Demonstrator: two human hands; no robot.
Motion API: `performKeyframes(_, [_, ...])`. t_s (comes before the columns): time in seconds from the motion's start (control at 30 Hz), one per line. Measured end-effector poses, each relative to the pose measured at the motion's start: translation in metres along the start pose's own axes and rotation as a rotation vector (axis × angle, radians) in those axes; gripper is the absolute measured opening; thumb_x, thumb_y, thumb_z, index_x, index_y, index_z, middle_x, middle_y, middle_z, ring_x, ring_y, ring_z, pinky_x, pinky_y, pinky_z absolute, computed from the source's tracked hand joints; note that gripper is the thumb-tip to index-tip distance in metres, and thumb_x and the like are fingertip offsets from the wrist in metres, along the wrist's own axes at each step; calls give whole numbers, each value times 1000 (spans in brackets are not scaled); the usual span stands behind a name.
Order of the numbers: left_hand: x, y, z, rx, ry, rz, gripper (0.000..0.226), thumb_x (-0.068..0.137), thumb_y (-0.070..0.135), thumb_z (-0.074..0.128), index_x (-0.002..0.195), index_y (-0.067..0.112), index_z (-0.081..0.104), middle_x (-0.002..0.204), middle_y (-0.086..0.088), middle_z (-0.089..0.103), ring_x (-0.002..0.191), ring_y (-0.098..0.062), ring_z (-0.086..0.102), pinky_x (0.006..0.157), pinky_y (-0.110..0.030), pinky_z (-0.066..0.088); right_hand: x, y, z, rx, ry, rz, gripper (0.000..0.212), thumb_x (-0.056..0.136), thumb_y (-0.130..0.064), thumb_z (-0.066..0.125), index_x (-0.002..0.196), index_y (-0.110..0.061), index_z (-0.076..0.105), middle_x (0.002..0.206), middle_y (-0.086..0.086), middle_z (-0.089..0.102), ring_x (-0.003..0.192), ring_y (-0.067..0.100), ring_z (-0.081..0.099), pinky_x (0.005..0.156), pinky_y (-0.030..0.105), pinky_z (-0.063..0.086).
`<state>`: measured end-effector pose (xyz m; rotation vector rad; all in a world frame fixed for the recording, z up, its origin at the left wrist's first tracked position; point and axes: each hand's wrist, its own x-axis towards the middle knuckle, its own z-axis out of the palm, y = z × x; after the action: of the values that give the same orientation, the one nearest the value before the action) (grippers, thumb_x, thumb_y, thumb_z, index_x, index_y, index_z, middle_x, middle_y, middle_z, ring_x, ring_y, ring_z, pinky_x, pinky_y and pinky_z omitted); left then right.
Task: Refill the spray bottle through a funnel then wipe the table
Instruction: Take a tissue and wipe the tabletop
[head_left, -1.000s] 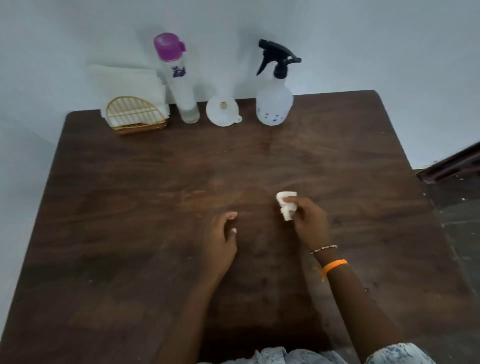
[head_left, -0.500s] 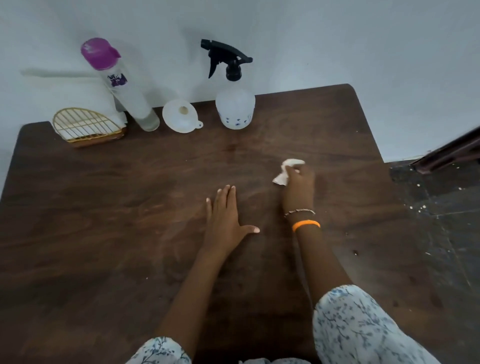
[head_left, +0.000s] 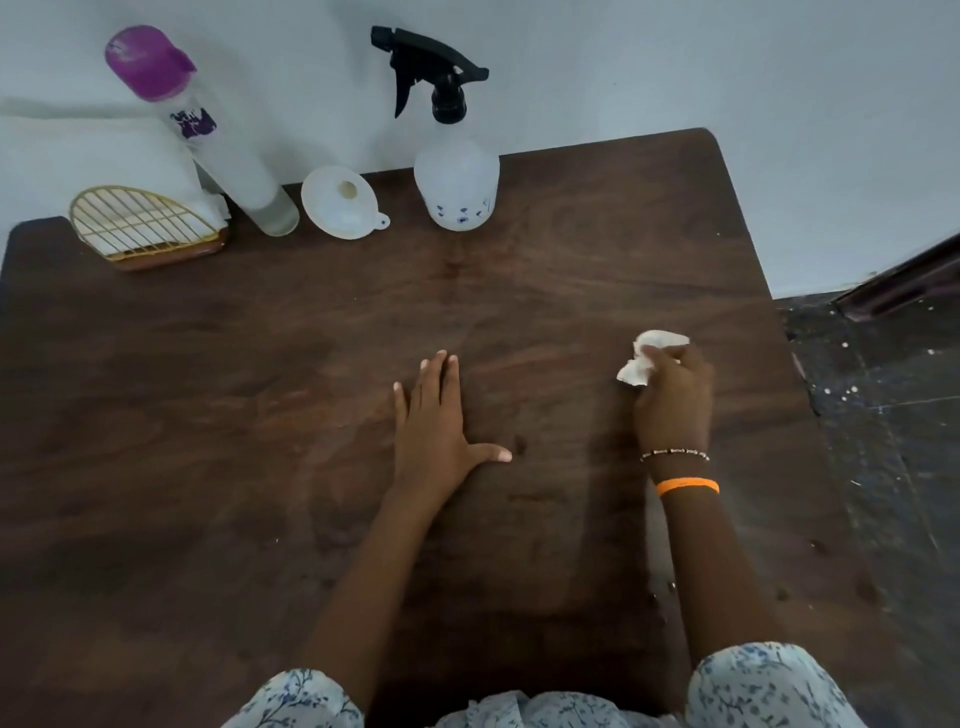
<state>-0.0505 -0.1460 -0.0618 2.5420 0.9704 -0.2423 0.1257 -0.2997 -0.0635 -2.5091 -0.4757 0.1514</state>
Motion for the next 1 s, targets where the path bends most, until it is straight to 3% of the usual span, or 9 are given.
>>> performKeyframes(0.1, [1,2,-1,12,-8,0,127,58,66,71,149,11,1,159,-3,-1,145,-19,-6,113,-43,-11,-30,-27,15,-59,-2,-109,41,76,15,52,114,4,62,113,28,55,98,45,52,85,46,46])
performKeyframes(0.23, [1,-1,-5,51,-41,31,130,57,66,71,149,10,-1,159,-5,-4,145,-20,-6,113,-45,-12,-78,-64,38,46,-268,-469,42,63,15,67,102,1,69,99,20,64,81,39,56,70,34,49])
performKeyframes(0.33, [1,-8,-12,88,-112,77,137,52,73,68,149,12,-8,158,-3,-12,145,-19,-12,109,-46,-19,-88,-54,29,73,-411,-561,38,61,14,72,95,-2,71,96,16,66,79,38,57,68,36,52])
performKeyframes(0.43, [1,-13,-16,137,-159,112,143,48,76,69,148,13,-13,157,-3,-17,144,-20,-15,106,-47,-22,-60,-24,7,65,-297,-479,35,63,20,67,91,0,73,95,20,68,81,42,59,76,37,48])
performKeyframes(0.6, [1,-6,-18,163,-162,99,144,48,77,68,148,10,-11,158,-7,-12,145,-23,-12,109,-49,-18,-36,16,-18,-27,71,-32,37,75,19,50,103,4,69,106,27,61,97,46,53,85,40,43])
performKeyframes(0.73, [1,-2,-17,241,-148,103,146,47,77,68,147,6,-11,158,-11,-9,145,-26,-9,109,-50,-17,-88,-17,4,-86,-105,-111,33,79,10,51,110,2,61,110,24,55,98,41,54,82,44,49])
performKeyframes(0.87, [-1,0,-15,298,-130,93,145,47,77,67,147,5,-10,158,-12,-8,145,-27,-7,107,-53,-21,-127,-35,17,-105,-257,-539,35,77,-11,45,104,-6,67,92,14,64,78,34,60,53,34,53])
performKeyframes(0.93, [-1,-1,-15,295,-133,86,145,48,78,67,147,6,-11,158,-12,-9,145,-26,-8,106,-54,-21,-98,-26,12,-75,-230,-606,30,75,-3,54,101,-6,67,90,14,65,81,32,57,64,35,50])
performKeyframes(1.0, [-2,0,-16,274,-138,80,145,48,77,67,147,6,-11,158,-11,-10,145,-26,-9,106,-54,-21,-53,-16,5,-81,-142,-462,31,73,7,57,101,-6,67,91,15,65,84,32,53,74,37,41])
